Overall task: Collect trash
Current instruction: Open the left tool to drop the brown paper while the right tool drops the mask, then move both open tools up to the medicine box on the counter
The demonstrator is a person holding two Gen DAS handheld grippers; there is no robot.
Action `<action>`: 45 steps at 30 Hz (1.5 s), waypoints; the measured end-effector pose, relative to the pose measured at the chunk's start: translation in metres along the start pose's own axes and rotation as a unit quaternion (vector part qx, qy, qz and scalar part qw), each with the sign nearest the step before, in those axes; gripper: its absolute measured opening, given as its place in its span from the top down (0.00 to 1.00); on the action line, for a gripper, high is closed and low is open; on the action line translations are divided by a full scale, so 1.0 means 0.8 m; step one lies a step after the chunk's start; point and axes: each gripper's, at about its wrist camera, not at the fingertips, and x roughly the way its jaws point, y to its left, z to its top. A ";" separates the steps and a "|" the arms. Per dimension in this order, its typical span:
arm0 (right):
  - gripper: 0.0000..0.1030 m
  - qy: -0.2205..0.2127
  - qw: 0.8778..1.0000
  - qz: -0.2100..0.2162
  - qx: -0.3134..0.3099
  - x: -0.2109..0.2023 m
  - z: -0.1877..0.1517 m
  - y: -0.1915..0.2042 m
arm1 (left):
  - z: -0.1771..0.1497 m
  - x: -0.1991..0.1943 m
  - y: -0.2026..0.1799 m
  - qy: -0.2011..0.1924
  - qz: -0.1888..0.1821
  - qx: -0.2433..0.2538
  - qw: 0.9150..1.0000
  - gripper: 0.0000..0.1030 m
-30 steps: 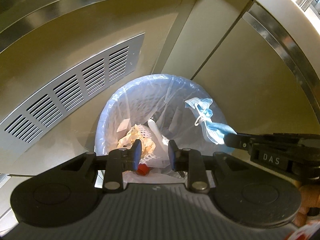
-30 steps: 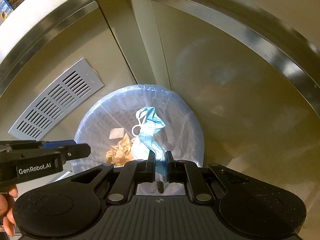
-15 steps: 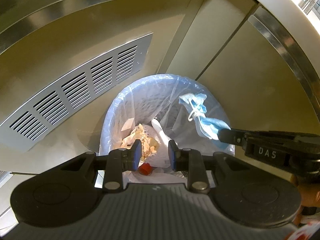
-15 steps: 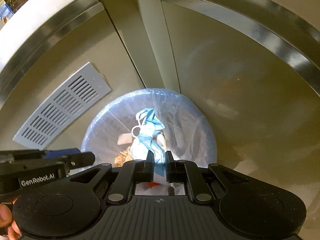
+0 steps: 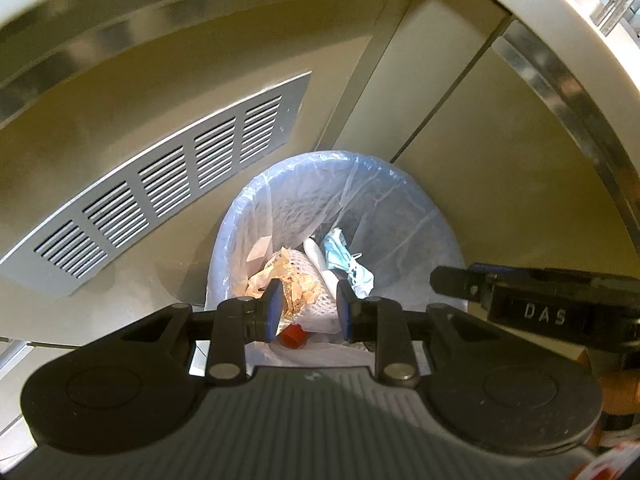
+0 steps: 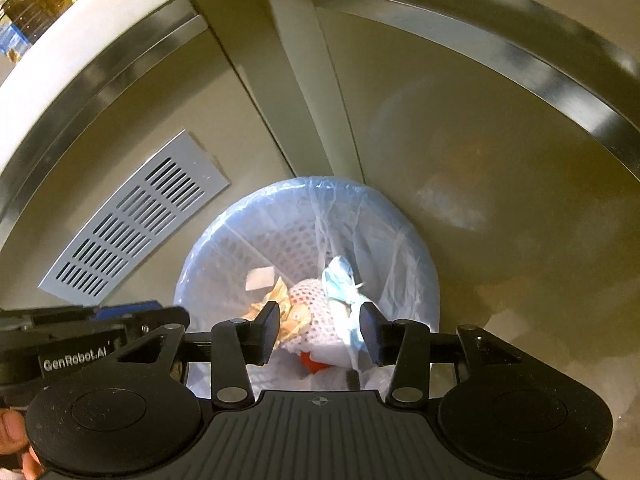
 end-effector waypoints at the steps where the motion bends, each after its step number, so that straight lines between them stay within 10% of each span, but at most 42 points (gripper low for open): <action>1: 0.57 0.000 1.000 0.000 0.000 -0.004 -0.001 0.002 | 0.001 -0.003 -0.001 -0.002 -0.001 0.002 1.000 0.77; 27: 0.56 -0.199 0.977 -0.002 -0.079 -0.213 0.079 0.086 | 0.088 -0.200 -0.036 -0.172 -0.054 0.092 0.979 0.75; 33: 0.31 -0.236 0.965 -0.006 -0.116 -0.239 0.116 0.090 | 0.125 -0.226 -0.024 -0.200 -0.047 0.112 0.972 0.68; 45: 0.23 -0.222 0.953 0.002 -0.205 -0.216 0.228 0.059 | 0.199 -0.209 -0.033 -0.212 -0.014 0.097 0.972 0.45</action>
